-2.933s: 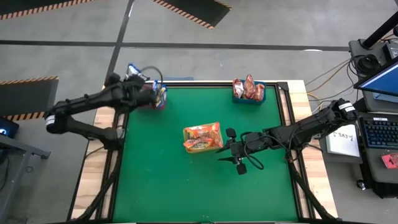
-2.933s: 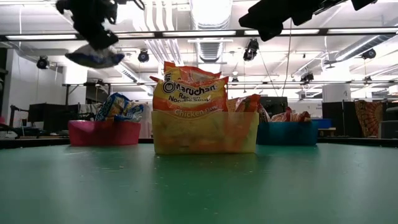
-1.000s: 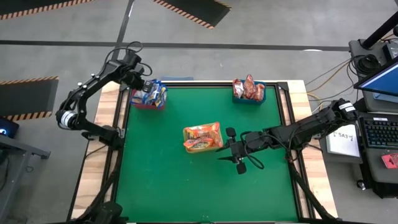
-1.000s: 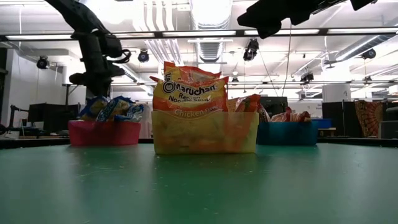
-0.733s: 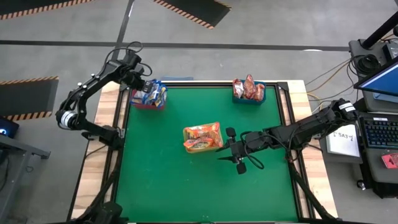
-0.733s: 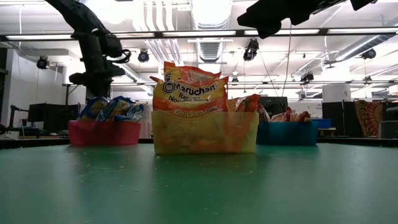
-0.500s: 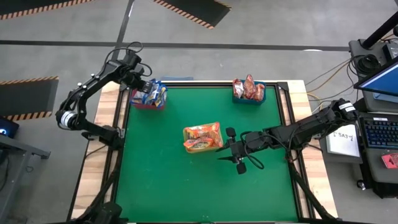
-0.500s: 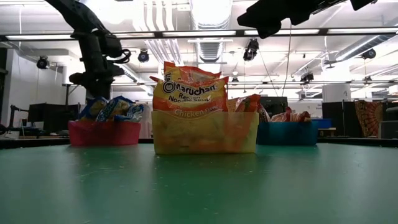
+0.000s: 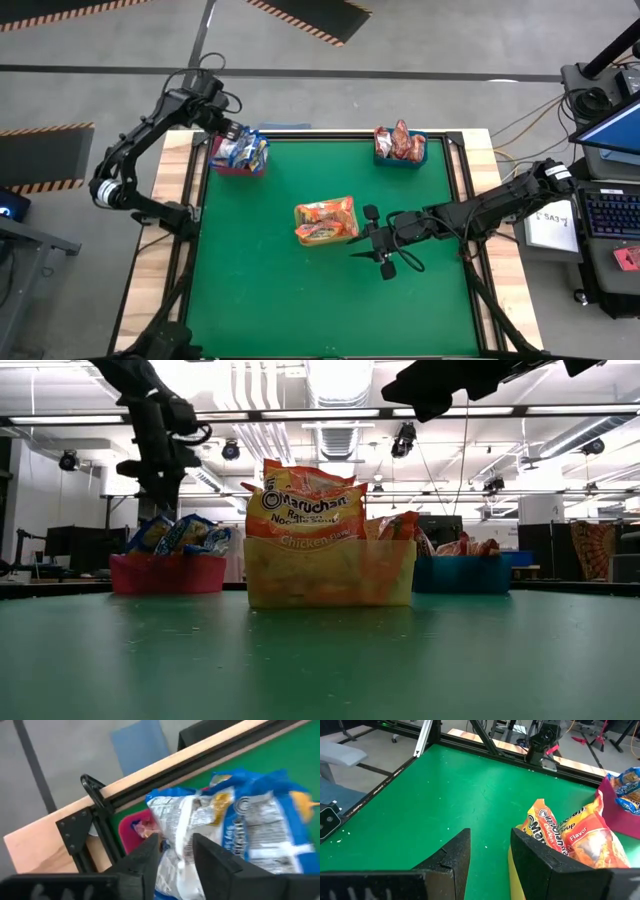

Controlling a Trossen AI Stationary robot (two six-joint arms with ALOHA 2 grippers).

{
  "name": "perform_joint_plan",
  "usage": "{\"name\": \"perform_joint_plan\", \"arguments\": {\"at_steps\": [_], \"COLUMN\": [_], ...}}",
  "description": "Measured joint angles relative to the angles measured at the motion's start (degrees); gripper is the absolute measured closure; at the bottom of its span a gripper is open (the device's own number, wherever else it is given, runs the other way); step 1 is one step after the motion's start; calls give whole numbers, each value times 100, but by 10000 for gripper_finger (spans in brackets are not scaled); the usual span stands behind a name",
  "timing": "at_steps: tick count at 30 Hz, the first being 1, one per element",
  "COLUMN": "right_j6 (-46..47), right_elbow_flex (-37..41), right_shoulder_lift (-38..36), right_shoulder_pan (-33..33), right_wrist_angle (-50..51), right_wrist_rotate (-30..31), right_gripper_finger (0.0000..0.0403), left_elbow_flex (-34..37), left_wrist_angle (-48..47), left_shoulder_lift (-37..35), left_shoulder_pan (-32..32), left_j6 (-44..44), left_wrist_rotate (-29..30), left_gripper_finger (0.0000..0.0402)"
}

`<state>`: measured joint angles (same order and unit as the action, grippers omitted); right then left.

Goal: Sort Maruchan noodles
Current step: Put the blue noodle pack into the red bin

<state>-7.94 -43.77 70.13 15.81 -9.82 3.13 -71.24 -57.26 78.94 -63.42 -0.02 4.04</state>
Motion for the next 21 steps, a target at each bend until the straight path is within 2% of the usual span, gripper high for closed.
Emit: {"name": "perform_joint_plan", "arguments": {"at_steps": [10,16,21], "right_j6": [-3,21,21], "right_elbow_flex": [0,0,0], "right_shoulder_lift": [0,0,0], "right_shoulder_pan": [2,2,2], "right_wrist_angle": [2,-20,-18], "right_wrist_rotate": [-1,-1,-1], "right_gripper_finger": [273,273,273], "left_elbow_flex": [871,1389,1286], "left_wrist_angle": [572,1177,937], "left_shoulder_lift": [39,46,-22], "left_shoulder_pan": [181,224,219], "left_j6": [-111,-160,-32], "left_wrist_rotate": [205,206,136], "left_gripper_finger": [374,395,399]}}
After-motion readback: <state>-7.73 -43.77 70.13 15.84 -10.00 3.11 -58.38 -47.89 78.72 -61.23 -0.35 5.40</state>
